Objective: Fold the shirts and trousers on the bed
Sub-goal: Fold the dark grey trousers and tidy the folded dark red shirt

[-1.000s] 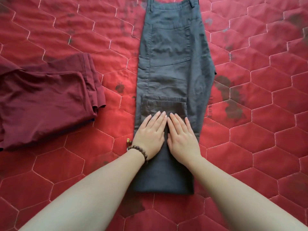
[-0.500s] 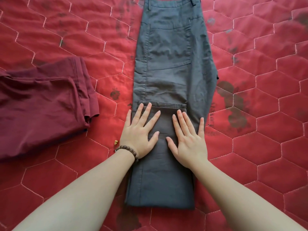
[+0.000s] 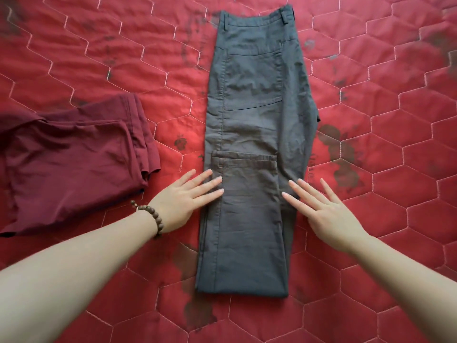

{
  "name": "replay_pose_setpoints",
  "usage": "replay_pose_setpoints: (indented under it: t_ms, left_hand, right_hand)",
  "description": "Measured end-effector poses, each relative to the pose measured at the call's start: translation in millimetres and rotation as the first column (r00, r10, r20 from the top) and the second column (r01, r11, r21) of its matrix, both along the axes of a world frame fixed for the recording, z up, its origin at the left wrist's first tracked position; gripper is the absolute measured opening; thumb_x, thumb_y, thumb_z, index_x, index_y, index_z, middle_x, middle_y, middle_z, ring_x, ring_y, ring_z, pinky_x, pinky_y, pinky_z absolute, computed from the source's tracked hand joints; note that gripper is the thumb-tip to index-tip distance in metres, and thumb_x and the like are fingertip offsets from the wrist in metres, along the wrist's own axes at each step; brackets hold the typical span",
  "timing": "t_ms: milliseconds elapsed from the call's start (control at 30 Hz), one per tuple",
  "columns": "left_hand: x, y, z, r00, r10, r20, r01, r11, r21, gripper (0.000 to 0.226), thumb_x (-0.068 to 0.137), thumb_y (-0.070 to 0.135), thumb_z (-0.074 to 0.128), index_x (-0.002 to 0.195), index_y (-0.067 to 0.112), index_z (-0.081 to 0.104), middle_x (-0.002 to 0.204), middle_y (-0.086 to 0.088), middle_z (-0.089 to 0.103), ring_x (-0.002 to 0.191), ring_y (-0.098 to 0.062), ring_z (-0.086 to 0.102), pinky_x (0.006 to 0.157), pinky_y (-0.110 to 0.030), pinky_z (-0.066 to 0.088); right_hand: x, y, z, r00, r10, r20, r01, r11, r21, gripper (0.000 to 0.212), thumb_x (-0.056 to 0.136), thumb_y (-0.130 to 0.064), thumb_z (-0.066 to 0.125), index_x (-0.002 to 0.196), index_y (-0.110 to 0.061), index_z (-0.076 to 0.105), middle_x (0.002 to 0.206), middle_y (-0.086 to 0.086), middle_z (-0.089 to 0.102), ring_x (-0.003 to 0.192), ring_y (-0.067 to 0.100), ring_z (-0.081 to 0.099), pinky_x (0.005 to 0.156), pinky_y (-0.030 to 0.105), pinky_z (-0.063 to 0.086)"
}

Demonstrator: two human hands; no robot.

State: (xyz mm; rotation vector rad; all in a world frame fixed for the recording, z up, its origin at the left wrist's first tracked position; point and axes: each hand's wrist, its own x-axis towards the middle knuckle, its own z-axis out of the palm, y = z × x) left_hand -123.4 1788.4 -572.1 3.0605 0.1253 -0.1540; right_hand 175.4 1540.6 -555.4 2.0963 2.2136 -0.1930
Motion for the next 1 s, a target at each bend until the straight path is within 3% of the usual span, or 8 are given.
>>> replay_pose_setpoints:
  t_ms: [200,400,500,600,700,833,900,1000]
  left_hand:
    - [21,-3,-8,0.999,-0.020,-0.032,0.017,0.998,-0.064,0.076,0.073,-0.002,0.022,0.144,0.022,0.038,0.150,-0.002,0.039,0.144,-0.025,0.023,0.118,-0.039,0.010]
    - [32,-5,2,0.982,0.190,-0.008,-0.177,0.894,-0.412,0.070,0.070,-0.001,0.021,0.125,0.016,0.062,0.138,-0.004,0.054,0.135,-0.026,0.040,0.118,-0.040,0.020]
    - [36,-1,30,0.916,0.313,-0.252,-0.401,0.686,-0.607,0.058,0.079,-0.004,0.038,0.123,0.024,0.063,0.138,0.002,0.054,0.135,-0.018,0.041,0.117,-0.033,0.024]
    - [43,11,58,0.903,0.254,-0.346,-0.429,0.497,-0.754,0.038,0.079,0.024,0.045,0.104,0.016,0.071,0.107,-0.004,0.069,0.103,-0.019,0.061,0.100,-0.033,0.041]
    - [66,38,68,0.820,0.361,-0.445,-0.492,0.044,-0.870,0.023,0.079,0.021,0.054,0.082,0.003,0.067,0.066,-0.004,0.060,0.057,-0.014,0.053,0.057,-0.028,0.043]
    - [95,60,43,0.527,0.523,-0.670,-0.449,-0.498,-0.742,0.033,0.094,0.032,0.055,0.110,0.005,0.065,0.103,-0.011,0.069,0.096,-0.027,0.066,0.081,-0.038,0.052]
    - [100,49,30,0.364,0.532,-0.764,-0.456,-0.614,-0.644,0.038,0.097,0.042,0.049,0.109,0.010,0.064,0.098,-0.007,0.069,0.086,-0.022,0.066,0.073,-0.031,0.050]
    - [94,41,18,0.294,0.613,-0.733,-0.510,-0.548,-0.663,0.042,0.095,0.052,0.047,0.100,0.015,0.068,0.087,-0.002,0.071,0.076,-0.020,0.062,0.076,-0.031,0.044]
  right_hand:
    - [-17,33,-8,0.993,0.116,-0.019,-0.117,0.989,-0.092,0.104,0.059,0.010,0.053,0.150,-0.030,0.025,0.155,0.002,0.030,0.143,0.024,0.028,0.117,0.050,0.017]
    - [-27,51,3,0.909,-0.200,-0.365,0.114,0.963,-0.244,0.090,0.057,0.004,0.028,0.138,-0.030,0.049,0.149,-0.005,0.039,0.142,0.007,0.024,0.120,0.033,0.000]
    - [-23,55,29,0.734,-0.405,-0.546,0.139,0.876,-0.462,0.085,0.072,0.014,0.037,0.129,-0.046,0.053,0.142,-0.012,0.049,0.136,0.001,0.034,0.118,0.037,0.022]
    - [-11,65,68,0.544,-0.564,-0.622,0.046,0.760,-0.649,0.056,0.091,-0.002,0.046,0.115,-0.049,0.063,0.119,-0.011,0.067,0.116,0.011,0.059,0.102,0.042,0.046]
    - [2,96,100,0.225,-0.652,-0.724,0.120,0.756,-0.643,0.022,0.094,-0.014,0.053,0.096,-0.022,0.073,0.096,0.001,0.074,0.087,0.009,0.063,0.083,0.036,0.050]
    - [11,138,76,-0.310,-0.761,-0.571,0.415,0.432,-0.801,0.017,0.095,-0.025,0.058,0.101,-0.011,0.065,0.076,-0.006,0.074,0.071,0.009,0.069,0.074,0.030,0.052]
    - [10,143,53,-0.327,-0.789,-0.520,0.454,0.352,-0.819,0.035,0.089,-0.045,0.061,0.105,-0.016,0.066,0.093,-0.005,0.073,0.085,0.013,0.068,0.086,0.032,0.050]
    - [9,138,36,-0.193,-0.794,-0.576,0.591,0.375,-0.714,0.039,0.085,-0.055,0.061,0.100,-0.020,0.069,0.103,-0.006,0.071,0.097,0.015,0.066,0.095,0.034,0.049]
